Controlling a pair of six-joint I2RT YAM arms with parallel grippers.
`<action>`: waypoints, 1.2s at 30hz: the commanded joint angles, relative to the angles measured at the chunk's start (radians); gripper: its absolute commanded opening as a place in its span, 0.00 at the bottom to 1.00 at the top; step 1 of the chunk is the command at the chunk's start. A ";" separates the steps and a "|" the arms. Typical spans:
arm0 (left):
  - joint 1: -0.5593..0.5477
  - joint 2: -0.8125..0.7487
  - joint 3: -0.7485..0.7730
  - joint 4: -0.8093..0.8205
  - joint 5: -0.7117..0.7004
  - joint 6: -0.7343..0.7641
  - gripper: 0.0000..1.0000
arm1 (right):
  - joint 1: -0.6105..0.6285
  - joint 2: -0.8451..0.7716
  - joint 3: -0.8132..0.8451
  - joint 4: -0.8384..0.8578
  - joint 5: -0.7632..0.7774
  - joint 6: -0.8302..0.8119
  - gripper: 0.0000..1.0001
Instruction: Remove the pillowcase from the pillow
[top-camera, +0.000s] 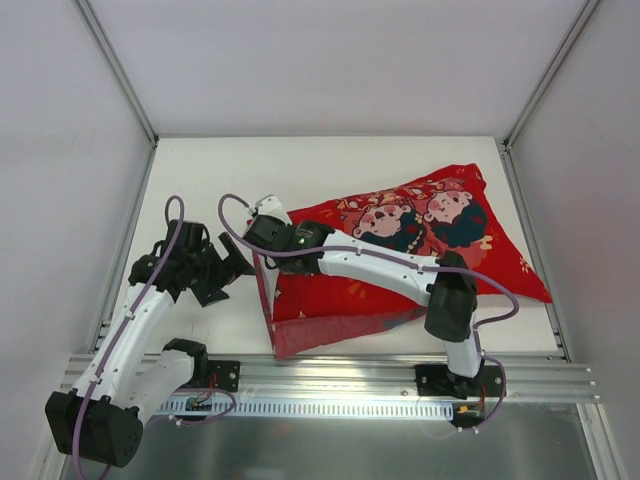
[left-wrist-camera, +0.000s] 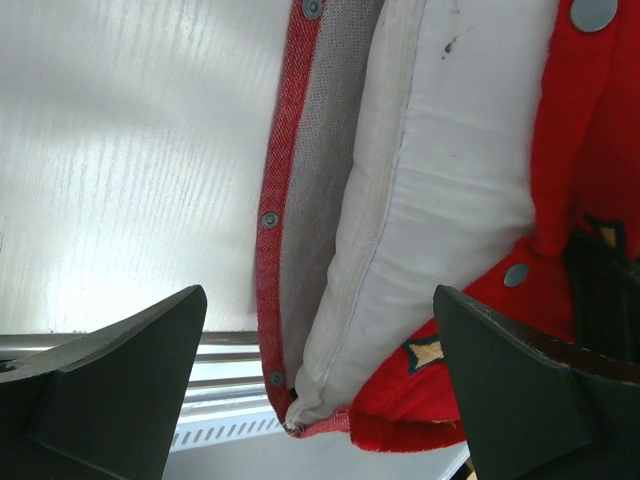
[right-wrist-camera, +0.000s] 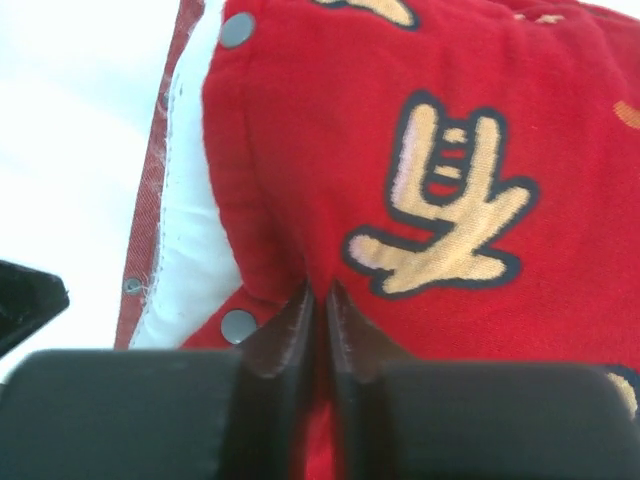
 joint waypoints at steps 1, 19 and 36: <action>0.009 -0.025 -0.019 0.030 0.062 -0.014 0.99 | -0.011 -0.097 0.016 -0.007 -0.028 0.030 0.01; -0.002 -0.039 -0.126 0.362 0.342 -0.011 0.99 | -0.036 -0.545 -0.395 0.241 -0.083 0.120 0.01; -0.249 0.299 -0.123 0.835 0.345 -0.214 0.14 | -0.091 -0.601 -0.444 0.228 -0.110 0.136 0.01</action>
